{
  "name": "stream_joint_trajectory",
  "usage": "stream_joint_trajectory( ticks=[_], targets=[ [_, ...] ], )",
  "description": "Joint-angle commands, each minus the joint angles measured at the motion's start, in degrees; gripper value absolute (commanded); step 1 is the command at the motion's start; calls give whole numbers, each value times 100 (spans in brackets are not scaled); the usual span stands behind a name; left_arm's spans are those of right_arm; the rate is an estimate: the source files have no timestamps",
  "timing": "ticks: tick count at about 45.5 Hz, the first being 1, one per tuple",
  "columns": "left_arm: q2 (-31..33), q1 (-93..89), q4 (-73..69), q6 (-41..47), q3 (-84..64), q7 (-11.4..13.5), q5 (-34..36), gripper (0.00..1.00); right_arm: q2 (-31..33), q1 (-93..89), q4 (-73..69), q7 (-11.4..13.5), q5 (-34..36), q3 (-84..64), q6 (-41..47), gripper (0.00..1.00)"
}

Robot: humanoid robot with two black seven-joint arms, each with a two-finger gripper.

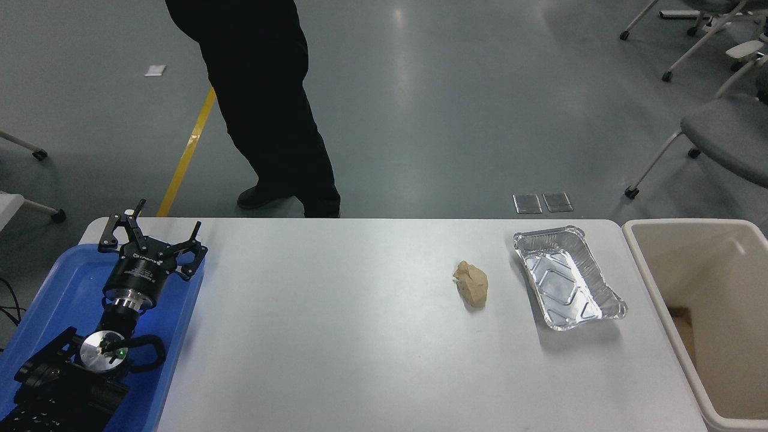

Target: Pick up paper cup place in dustbin

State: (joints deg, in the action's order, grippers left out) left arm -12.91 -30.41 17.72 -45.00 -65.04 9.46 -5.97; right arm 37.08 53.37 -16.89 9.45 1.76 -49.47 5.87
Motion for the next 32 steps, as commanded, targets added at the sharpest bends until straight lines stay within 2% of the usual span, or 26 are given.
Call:
stream_joint_trajectory(
  ticks=[1,13,14,16,17,18,25,32],
  targets=[
    [-1,0,3,0,0,3,-1,99,-315,-477,493,-40,-9,306,-130,0],
    [-1,0,3,0,0,3,-1,99,-350,-503,467,-40,-18,368,-139,0],
    [-1,0,3,0,-9,3,-1,99,-350,-486,476,-40,-18,368,-148,10],
    [-1,0,3,0,0,3,-1,99,-350,-459,493,-40,-9,368,-226,38],
    [-1,0,3,0,0,3,-1,99,-342,-451,493,-40,-9,377,-314,48],
    [8,0,3,0,0,3,-1,99,-341,-450,485,-40,-9,377,-402,52],
    [-1,0,3,0,0,3,-1,99,-341,-459,388,-40,0,386,-693,70],
    [-1,0,3,0,-9,3,-1,99,-315,-389,221,-40,0,386,-693,74]
  ],
)
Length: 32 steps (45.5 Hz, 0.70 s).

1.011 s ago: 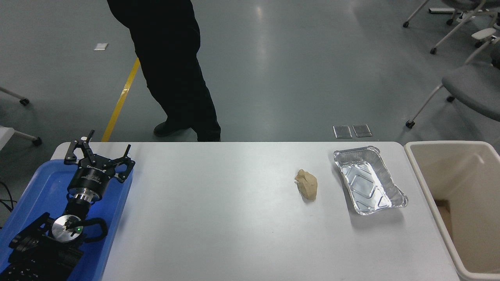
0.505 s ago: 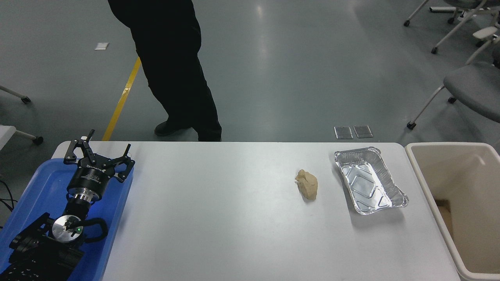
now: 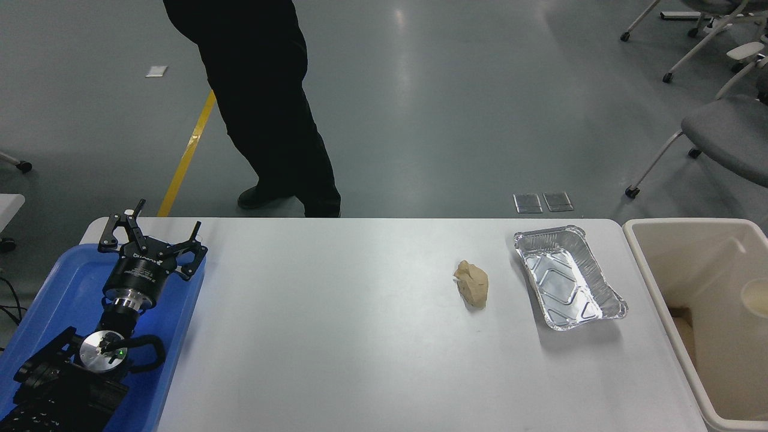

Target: Pick up paper cup place in dustbin

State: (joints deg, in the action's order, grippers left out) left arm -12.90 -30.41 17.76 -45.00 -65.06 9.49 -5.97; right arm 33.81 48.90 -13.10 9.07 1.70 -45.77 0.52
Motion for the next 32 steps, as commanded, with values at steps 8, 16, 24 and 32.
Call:
stream_joint_trajectory(
  ticks=[8,16,24,32],
  targets=[
    [-2,0,0,0,2,-8,0,99,318,576,-903,-1,6,-46,-158,79],
    [7,-9,0,0,2,-8,0,99,837,1718,-2327,-1,14,-475,-149,89],
    [-2,-9,0,0,11,-8,0,99,847,3607,-4023,-1,58,-2022,-87,100],
    [-2,-9,0,0,20,-17,0,99,741,5198,-5316,-1,76,-2647,44,100]
  ],
)
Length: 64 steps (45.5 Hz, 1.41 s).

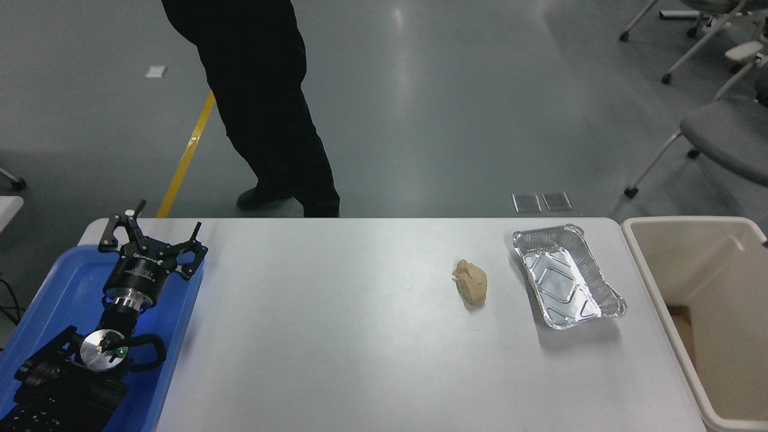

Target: Pick up paper cup place in dustbin

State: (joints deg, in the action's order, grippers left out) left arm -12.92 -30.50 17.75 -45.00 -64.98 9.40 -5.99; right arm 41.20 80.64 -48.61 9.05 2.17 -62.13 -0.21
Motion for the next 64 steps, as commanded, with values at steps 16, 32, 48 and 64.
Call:
stream_joint_trajectory(
  ticks=[16,32,48,64],
  targets=[
    [0,0,0,0,2,1,2,99,-1456,4283,-2601,10,64,-1864,2173,100],
    [0,0,0,0,2,1,2,99,-2528,5382,-2645,10,82,-1153,4274,100],
    [0,9,-8,0,-6,1,2,99,-3021,5603,-2636,10,82,-739,4521,100],
    [0,9,-8,0,-6,1,2,99,-3056,5594,-2627,10,90,-853,4521,100]
  ],
)
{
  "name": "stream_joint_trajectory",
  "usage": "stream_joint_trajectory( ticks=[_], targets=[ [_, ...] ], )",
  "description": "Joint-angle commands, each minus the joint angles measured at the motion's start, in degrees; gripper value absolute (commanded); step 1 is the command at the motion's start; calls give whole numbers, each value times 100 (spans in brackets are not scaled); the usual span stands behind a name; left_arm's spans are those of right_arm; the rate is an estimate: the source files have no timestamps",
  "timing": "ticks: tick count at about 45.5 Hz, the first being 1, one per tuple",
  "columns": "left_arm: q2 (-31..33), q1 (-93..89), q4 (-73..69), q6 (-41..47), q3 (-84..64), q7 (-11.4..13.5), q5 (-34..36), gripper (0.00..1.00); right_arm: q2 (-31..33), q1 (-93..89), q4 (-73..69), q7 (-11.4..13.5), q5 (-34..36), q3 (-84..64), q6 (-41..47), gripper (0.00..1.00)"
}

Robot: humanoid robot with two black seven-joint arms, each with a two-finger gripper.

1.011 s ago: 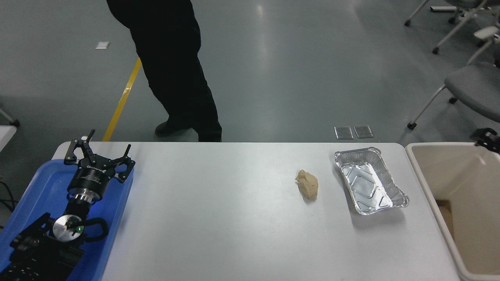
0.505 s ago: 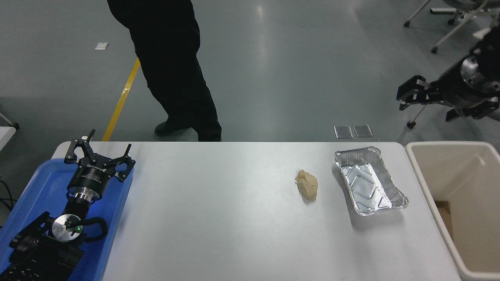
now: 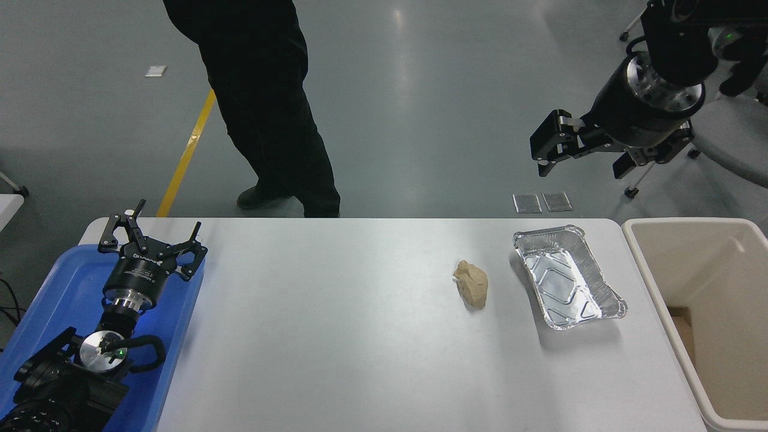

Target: Pick up paper cup place in dustbin

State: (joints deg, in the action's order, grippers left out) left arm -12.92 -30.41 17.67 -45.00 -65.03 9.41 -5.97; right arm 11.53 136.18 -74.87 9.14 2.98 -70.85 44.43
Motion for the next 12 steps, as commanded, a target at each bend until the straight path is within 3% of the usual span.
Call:
stream_joint_trajectory(
  ticks=[1,12],
  targets=[
    [0,0,0,0,-1,-1,0,99,-90,40,-10,0,10,36,57,100],
    [0,0,0,0,-1,-1,0,99,-46,128,8,-9,361,-122,57,100]
  ],
)
